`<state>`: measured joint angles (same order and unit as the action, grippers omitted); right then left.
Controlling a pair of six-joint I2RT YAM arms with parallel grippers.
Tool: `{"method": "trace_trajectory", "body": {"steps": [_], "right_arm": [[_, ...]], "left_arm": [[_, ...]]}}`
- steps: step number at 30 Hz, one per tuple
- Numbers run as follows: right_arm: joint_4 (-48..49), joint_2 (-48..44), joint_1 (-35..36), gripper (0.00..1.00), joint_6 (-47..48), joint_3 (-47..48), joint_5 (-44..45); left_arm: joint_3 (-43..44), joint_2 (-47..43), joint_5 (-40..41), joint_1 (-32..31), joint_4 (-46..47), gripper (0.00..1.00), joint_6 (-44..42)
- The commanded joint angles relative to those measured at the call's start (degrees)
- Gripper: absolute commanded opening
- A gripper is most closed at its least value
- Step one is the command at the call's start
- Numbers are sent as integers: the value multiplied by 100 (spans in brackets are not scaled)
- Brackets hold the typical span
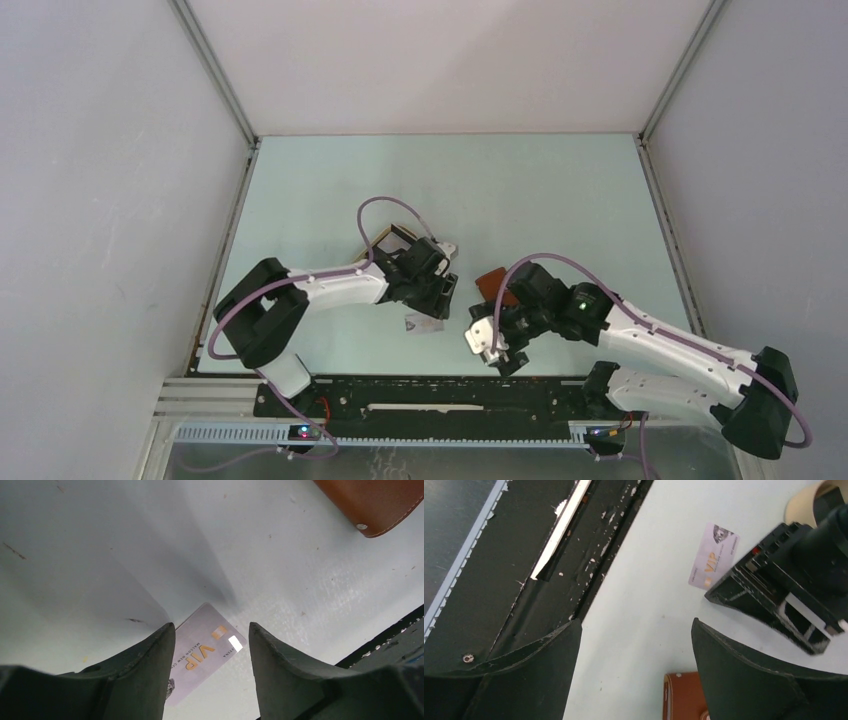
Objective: Put the credit cards into the card holder
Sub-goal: Move the credit card to the corner of the board.
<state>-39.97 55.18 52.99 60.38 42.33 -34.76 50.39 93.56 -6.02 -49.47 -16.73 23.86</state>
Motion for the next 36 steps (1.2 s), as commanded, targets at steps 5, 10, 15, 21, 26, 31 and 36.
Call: {"method": "trace_trajectory", "body": {"steps": [5, 10, 15, 21, 26, 31, 36], "right_arm": [[538, 412, 567, 87, -161, 3, 444], [564, 521, 672, 85, -283, 2, 436], [542, 606, 726, 83, -338, -1, 469], [543, 600, 730, 82, -404, 0, 533], [520, 574, 754, 80, -381, -9, 518], [517, 617, 949, 79, -334, -5, 588], [610, 746, 1269, 77, -301, -58, 895]], "left_arm": [[17, 185, 581, 72, -1129, 59, -82], [-41, 267, 811, 95, -1064, 43, 275], [-58, 232, 1132, 91, -962, 39, 738], [-30, 387, 1515, 121, -1081, 27, 1654], [-117, 498, 1428, -6, -1025, 18, 2076], [-197, 484, 1389, -267, -1155, 13, 2315], [-194, 493, 1267, -537, -1254, 12, 2494]]}}
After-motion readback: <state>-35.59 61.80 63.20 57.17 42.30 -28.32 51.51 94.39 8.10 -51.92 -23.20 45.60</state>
